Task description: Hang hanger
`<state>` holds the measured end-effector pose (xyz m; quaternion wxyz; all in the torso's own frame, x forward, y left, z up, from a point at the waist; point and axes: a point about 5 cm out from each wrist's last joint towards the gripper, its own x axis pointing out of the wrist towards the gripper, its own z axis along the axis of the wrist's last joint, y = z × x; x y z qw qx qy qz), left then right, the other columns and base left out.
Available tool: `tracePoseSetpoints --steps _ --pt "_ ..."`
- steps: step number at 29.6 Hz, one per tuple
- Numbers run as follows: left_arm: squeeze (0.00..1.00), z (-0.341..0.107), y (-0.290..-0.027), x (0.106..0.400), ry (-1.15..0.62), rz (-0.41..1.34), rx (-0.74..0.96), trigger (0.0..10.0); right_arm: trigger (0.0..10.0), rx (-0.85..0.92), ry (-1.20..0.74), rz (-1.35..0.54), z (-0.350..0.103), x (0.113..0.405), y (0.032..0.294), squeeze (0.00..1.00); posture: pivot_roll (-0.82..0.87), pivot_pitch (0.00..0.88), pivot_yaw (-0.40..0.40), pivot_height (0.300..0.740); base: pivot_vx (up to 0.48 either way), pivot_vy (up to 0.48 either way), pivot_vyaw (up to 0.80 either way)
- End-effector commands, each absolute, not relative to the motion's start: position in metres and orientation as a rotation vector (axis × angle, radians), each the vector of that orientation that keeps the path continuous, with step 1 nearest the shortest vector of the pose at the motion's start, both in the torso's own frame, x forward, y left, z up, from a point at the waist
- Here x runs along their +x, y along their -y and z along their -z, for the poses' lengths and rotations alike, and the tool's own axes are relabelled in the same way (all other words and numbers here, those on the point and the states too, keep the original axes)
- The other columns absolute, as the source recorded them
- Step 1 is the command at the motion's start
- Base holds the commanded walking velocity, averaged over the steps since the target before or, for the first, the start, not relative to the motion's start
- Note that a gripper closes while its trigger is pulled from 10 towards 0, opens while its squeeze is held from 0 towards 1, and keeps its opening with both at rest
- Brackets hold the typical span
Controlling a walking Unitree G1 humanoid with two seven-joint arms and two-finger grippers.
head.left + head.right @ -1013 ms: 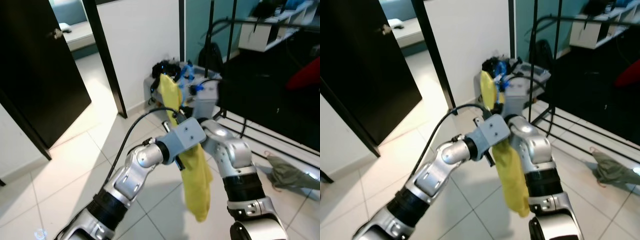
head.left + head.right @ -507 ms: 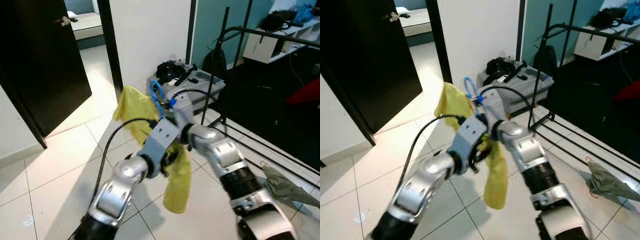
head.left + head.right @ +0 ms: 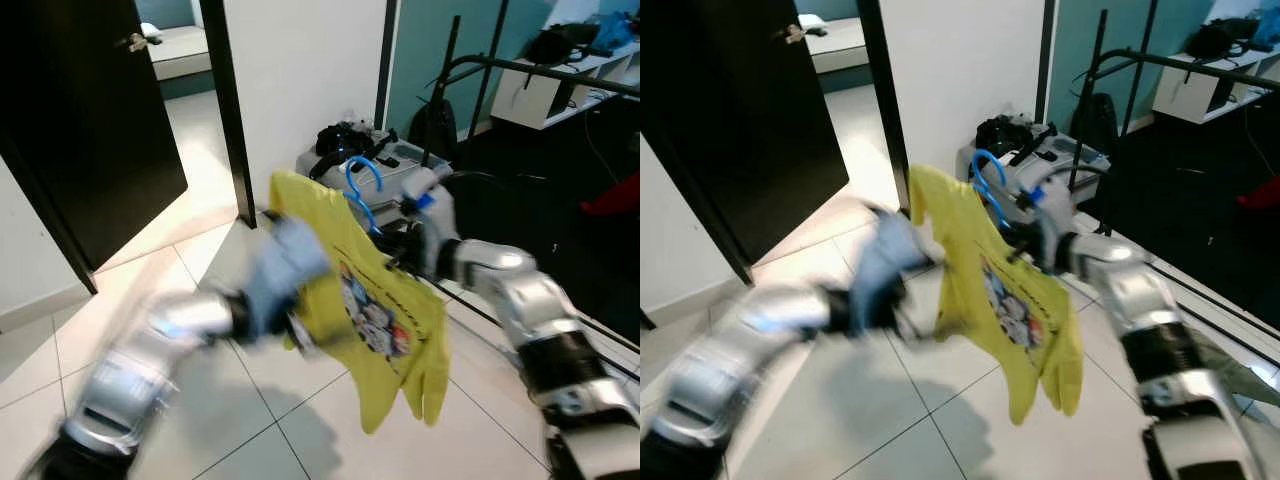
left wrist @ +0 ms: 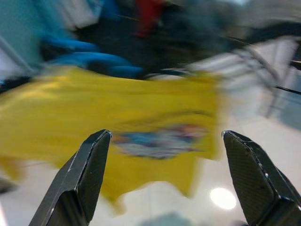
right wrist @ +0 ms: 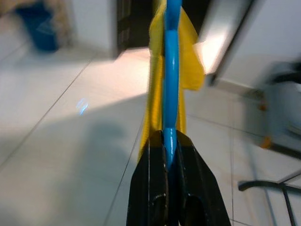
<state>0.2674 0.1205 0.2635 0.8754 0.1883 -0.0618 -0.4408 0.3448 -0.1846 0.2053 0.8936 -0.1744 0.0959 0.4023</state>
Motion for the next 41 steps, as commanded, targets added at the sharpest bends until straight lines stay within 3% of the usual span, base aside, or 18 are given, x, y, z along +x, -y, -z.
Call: tracePoseSetpoints --steps 1,8,9,12,13,17,27,41 --pt "1.00 -0.275 -0.133 0.269 0.168 0.902 0.401 10.0 10.0 -0.393 -0.166 -0.947 -0.210 0.338 0.180 0.00 -0.01 0.000 0.010 0.740 0.000 0.000 0.00" --pt "1.00 -0.306 -0.161 0.280 0.208 0.847 0.541 10.0 10.0 -0.437 -0.159 -1.151 -0.233 0.314 0.203 0.00 -0.02 0.000 0.042 0.740 0.000 0.000 0.00" --pt "0.91 -0.307 -0.164 0.280 0.192 0.867 0.579 10.0 10.0 -0.441 -0.152 -1.196 -0.241 0.308 0.206 0.00 -0.02 0.000 0.046 0.740 0.000 0.000 0.00" --pt "0.91 -0.306 -0.166 0.279 0.173 0.891 0.612 10.0 10.0 -0.447 -0.148 -1.236 -0.247 0.304 0.209 0.00 -0.02 0.000 0.051 0.740 0.000 0.000 0.00" --pt "0.00 -0.303 -0.165 0.278 0.159 0.930 0.614 10.0 10.0 -0.454 -0.118 -1.250 -0.257 0.303 0.212 0.00 -0.03 0.000 0.062 0.740 0.000 0.000 0.00" --pt "0.00 -0.293 -0.165 0.274 0.119 1.045 0.571 10.0 10.0 -0.461 -0.024 -1.292 -0.285 0.296 0.221 0.00 -0.04 0.000 0.070 0.740 0.000 0.000 0.00" --pt "0.00 -0.285 -0.176 0.275 0.101 1.089 0.531 10.0 10.0 -0.438 0.094 -1.381 -0.326 0.276 0.229 0.00 -0.05 0.000 0.077 0.740 0.000 0.000 0.00" --pt "0.00 -0.270 -0.200 0.291 0.068 1.029 0.439 10.0 10.0 -0.456 0.127 -1.457 -0.345 0.261 0.235 0.00 -0.07 0.000 0.086 0.740 0.000 0.000 0.00"
